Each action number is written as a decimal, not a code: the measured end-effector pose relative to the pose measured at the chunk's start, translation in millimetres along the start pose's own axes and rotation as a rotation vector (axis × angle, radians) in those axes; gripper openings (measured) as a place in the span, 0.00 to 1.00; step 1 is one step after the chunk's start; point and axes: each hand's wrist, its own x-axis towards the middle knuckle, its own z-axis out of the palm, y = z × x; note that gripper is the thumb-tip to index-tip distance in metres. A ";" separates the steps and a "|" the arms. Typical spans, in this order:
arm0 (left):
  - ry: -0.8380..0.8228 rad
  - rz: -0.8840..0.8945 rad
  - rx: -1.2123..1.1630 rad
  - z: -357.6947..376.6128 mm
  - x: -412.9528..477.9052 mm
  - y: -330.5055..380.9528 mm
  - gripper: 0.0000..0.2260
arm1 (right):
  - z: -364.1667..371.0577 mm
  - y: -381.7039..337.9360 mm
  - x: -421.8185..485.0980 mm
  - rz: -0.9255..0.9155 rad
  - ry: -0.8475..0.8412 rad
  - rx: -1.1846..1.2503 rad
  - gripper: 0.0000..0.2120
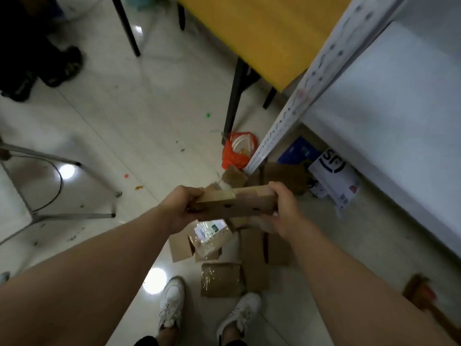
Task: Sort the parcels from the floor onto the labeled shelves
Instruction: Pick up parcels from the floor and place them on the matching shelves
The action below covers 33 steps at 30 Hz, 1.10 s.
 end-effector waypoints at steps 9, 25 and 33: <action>-0.225 0.365 0.037 81.4 -231.6 140.1 0.25 | -12.1 -149.0 -217.7 -0.370 -0.003 -0.153 0.16; -0.539 0.475 0.300 118.4 -401.8 190.2 0.14 | -52.8 -205.1 -423.6 -0.499 0.166 -0.188 0.24; -0.628 0.530 0.344 133.1 -446.8 198.5 0.15 | -60.7 -212.7 -460.0 -0.620 0.001 0.062 0.11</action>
